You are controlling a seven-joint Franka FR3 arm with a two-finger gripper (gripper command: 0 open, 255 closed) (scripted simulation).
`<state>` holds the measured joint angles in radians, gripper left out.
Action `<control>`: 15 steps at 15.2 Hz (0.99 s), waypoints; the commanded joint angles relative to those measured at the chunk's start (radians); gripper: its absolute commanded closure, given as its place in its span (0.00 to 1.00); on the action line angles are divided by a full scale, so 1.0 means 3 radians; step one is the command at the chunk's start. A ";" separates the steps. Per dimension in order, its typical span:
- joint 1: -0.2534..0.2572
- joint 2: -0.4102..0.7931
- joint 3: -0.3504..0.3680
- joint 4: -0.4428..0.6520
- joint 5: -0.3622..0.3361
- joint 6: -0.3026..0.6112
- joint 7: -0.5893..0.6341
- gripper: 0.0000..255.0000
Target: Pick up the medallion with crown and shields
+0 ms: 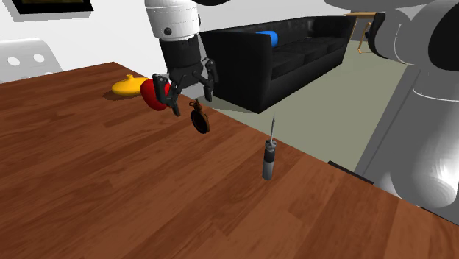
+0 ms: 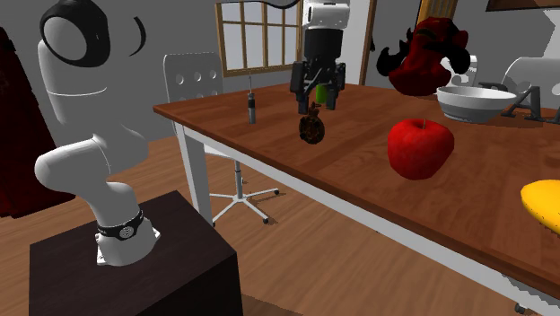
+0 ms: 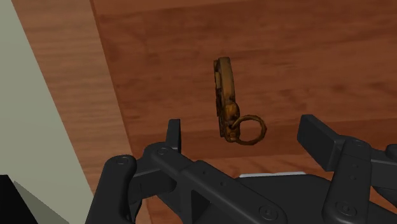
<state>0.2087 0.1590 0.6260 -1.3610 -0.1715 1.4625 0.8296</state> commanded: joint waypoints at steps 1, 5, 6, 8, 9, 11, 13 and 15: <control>-0.0004 -0.0006 -0.0001 -0.0028 0.0004 0.0025 0.0000 1.00; -0.0002 -0.0004 0.0000 -0.0026 0.0003 0.0023 0.0002 1.00; -0.0002 -0.0005 0.0000 -0.0025 0.0003 0.0023 0.0002 1.00; -0.0002 -0.0006 0.0000 -0.0023 0.0003 0.0019 0.0002 1.00; -0.0003 -0.0008 0.0000 -0.0025 0.0005 0.0019 0.0001 1.00; 0.0006 0.0013 0.0001 0.0041 -0.0008 -0.0029 0.0000 1.00; 0.0035 0.0065 0.0008 0.0195 -0.0041 -0.0142 0.0009 1.00; 0.0069 0.0124 0.0016 0.0360 -0.0080 -0.0259 0.0019 1.00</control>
<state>0.2220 0.1844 0.6288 -1.2818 -0.1879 1.4045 0.8313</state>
